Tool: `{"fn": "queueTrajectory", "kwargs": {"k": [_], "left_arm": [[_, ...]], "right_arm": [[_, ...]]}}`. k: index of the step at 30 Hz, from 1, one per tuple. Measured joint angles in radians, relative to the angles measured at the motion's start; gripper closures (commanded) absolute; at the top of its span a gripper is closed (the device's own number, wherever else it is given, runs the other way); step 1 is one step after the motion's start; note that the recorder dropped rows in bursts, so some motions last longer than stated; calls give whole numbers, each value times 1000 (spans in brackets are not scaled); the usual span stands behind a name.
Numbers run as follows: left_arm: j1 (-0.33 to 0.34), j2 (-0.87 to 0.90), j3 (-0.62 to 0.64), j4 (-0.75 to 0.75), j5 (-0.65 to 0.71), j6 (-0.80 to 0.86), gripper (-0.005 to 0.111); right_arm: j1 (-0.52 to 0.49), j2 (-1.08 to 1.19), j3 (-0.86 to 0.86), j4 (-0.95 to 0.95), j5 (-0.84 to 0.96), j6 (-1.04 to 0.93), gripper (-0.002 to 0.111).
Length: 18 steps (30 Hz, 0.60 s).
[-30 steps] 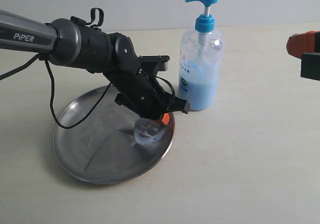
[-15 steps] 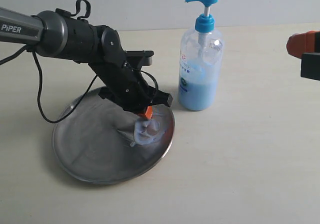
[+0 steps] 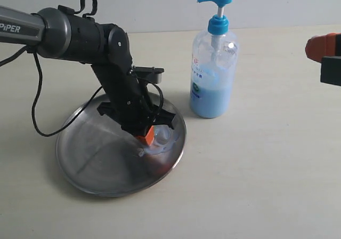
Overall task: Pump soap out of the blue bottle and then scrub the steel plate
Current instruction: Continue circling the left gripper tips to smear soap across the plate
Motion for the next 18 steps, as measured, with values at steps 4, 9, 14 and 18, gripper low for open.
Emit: {"fn": "queueTrajectory", "kwargs": {"k": [4,9,14,18], "left_arm": [[-28,-1,0,-7,14,0,107],[-44,-1,0,-37,-45,0,107],[-46,-1,2,-39,-145,0,107],[-46,1,2,-18,-209,0,107]], "right_arm": [[0,0,0,2,0,0,108],[0,0,0,4,0,0,108],[0,0,0,4,1,0,108],[0,0,0,4,1,0,108]]}}
